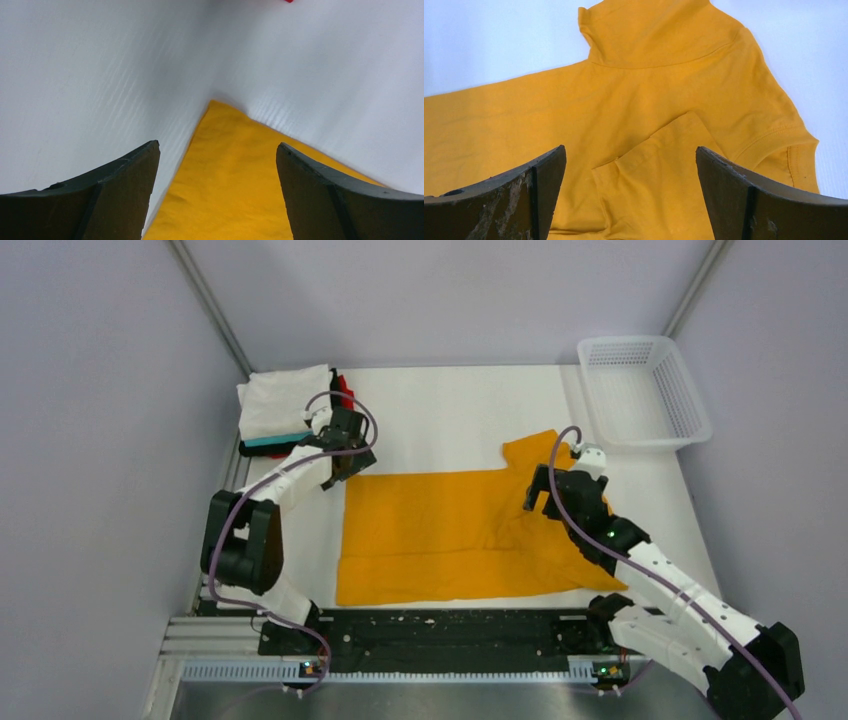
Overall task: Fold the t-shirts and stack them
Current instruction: Grab the side of the flattened tshirt furthest away from the robot with both arms
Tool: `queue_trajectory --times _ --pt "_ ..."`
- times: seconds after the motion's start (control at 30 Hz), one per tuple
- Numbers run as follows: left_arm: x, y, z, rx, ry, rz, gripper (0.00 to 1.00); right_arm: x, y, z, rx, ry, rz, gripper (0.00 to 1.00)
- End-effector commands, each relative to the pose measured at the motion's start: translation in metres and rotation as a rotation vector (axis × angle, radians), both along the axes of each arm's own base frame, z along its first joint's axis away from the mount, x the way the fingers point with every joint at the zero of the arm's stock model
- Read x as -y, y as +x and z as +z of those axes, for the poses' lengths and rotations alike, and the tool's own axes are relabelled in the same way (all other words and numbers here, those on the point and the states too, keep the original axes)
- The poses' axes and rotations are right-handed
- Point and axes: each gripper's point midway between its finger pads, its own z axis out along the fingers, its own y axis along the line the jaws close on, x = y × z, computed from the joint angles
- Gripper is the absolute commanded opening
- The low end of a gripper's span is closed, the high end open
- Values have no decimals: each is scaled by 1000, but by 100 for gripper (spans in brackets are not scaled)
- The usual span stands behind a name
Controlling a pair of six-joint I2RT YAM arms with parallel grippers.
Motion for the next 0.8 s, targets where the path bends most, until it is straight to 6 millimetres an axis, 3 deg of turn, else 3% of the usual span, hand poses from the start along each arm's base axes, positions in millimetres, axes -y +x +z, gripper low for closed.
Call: queue_trajectory --times 0.0,0.2,0.47,0.77 --pt "-7 20 -14 -19 -3 -86 87 1 8 18 76 -24 1 99" --pt "-4 23 -32 -75 -23 -111 77 -5 10 15 71 -24 29 99" --pt "4 19 -50 -144 -60 -115 54 -3 9 10 55 -45 34 99" --pt "3 14 -68 -190 -54 -106 41 -6 9 6 44 -46 48 99"
